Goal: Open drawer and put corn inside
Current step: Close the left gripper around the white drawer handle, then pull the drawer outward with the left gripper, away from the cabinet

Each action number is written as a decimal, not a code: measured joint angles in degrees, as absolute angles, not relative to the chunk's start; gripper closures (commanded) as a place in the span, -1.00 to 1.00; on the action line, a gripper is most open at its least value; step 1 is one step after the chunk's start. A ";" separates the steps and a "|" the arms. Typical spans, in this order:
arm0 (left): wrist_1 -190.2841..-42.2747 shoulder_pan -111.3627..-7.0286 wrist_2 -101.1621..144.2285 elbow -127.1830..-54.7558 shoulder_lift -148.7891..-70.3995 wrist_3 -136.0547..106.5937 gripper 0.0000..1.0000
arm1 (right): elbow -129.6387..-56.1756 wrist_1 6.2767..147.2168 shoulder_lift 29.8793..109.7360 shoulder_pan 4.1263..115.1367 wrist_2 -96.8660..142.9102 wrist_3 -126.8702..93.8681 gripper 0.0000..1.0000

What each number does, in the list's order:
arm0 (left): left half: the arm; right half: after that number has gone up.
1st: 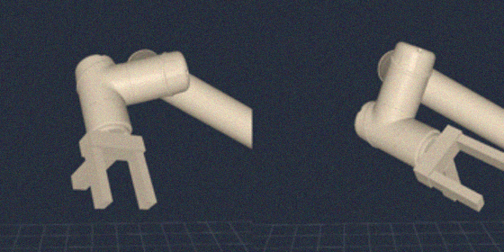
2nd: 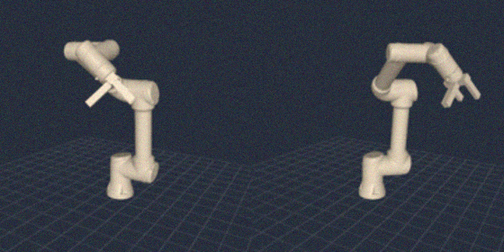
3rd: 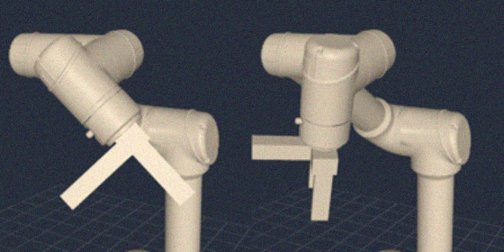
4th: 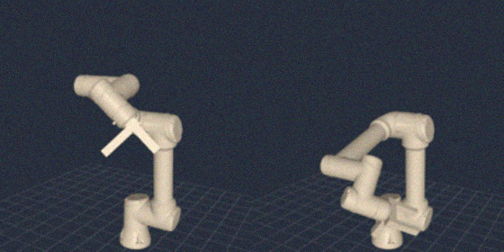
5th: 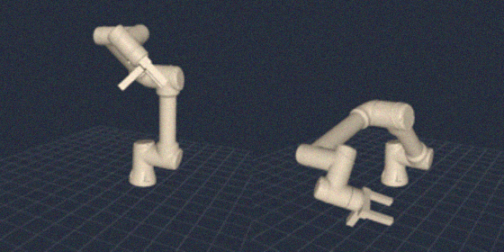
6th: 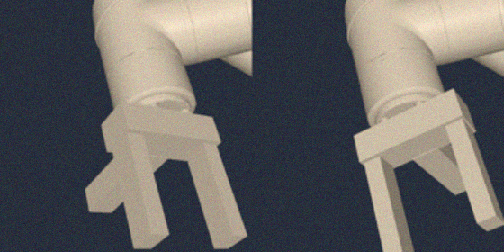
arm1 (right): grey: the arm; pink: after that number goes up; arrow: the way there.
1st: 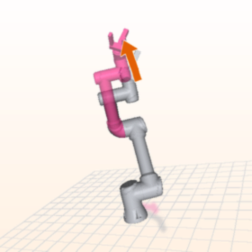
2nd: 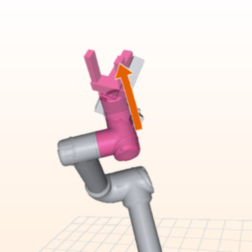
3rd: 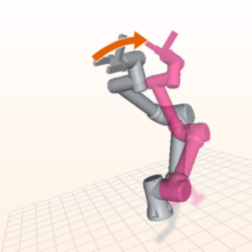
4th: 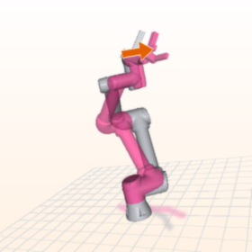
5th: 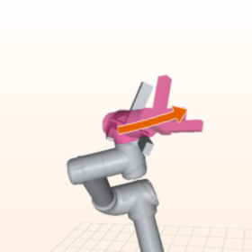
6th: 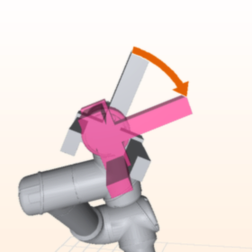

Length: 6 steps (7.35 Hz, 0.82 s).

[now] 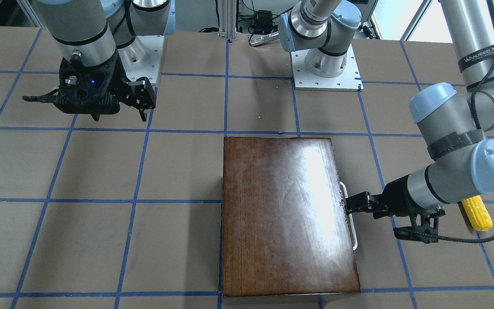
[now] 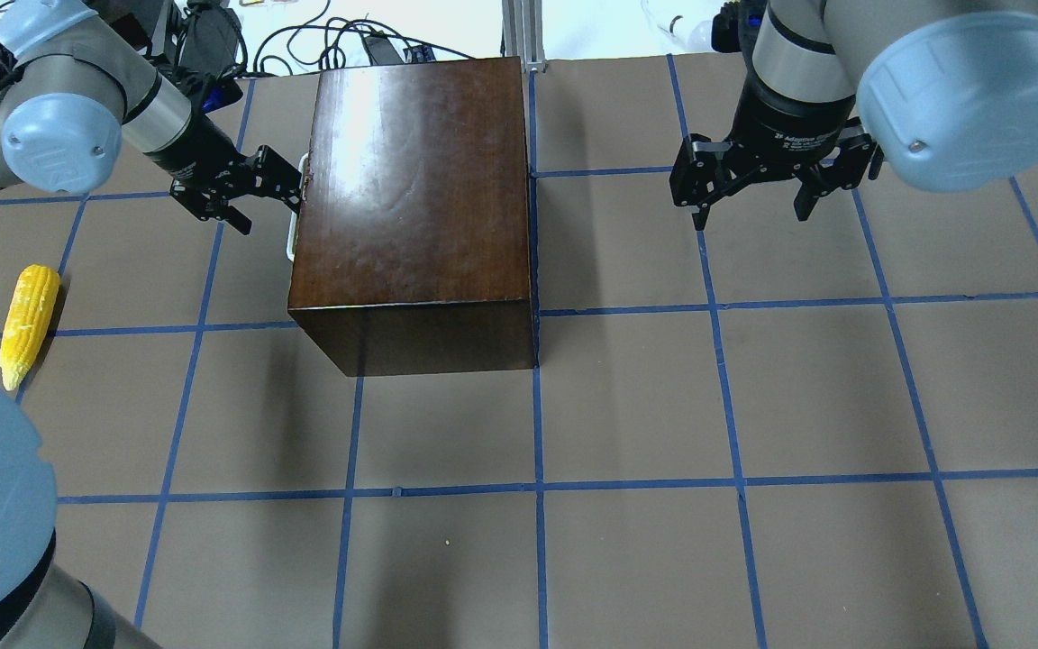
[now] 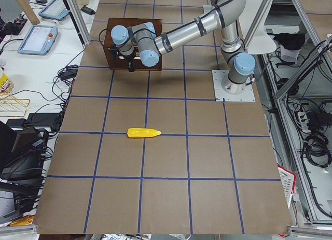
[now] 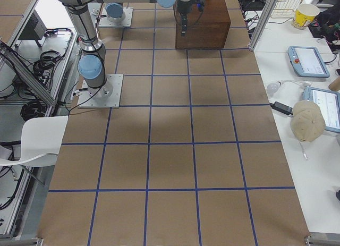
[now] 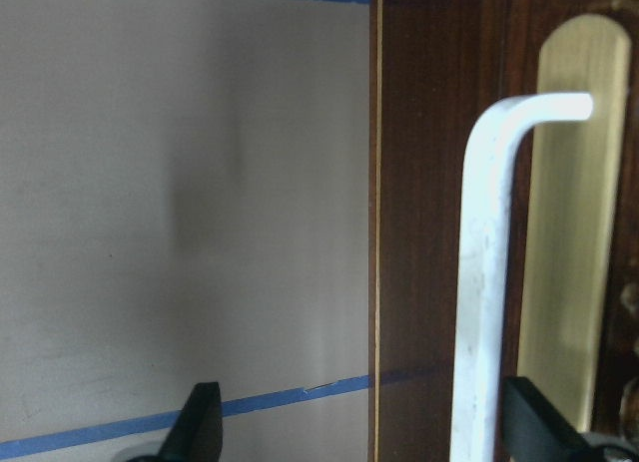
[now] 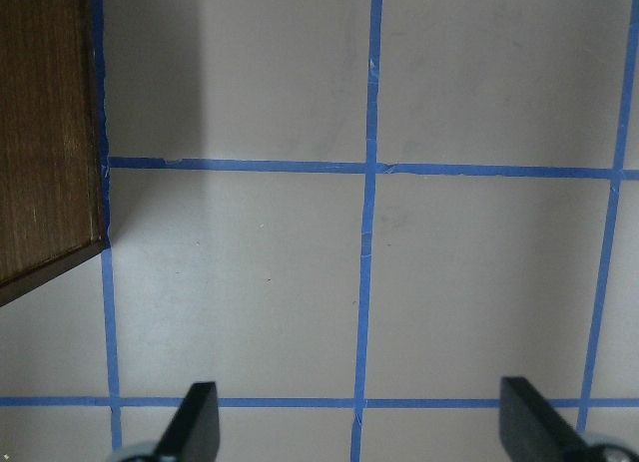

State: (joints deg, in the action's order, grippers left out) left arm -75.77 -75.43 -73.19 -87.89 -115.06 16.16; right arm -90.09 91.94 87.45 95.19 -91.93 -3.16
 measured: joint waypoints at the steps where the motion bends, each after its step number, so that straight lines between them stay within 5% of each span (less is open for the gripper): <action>1: -75.58 -75.43 -73.21 -87.88 -115.27 16.31 -1.00 | -90.09 91.93 87.45 95.19 -91.93 -3.16 -1.00; 6: -72.21 -74.86 -73.91 -87.84 -116.20 16.56 -1.00 | -90.09 91.94 87.45 95.18 -91.93 -3.16 -1.00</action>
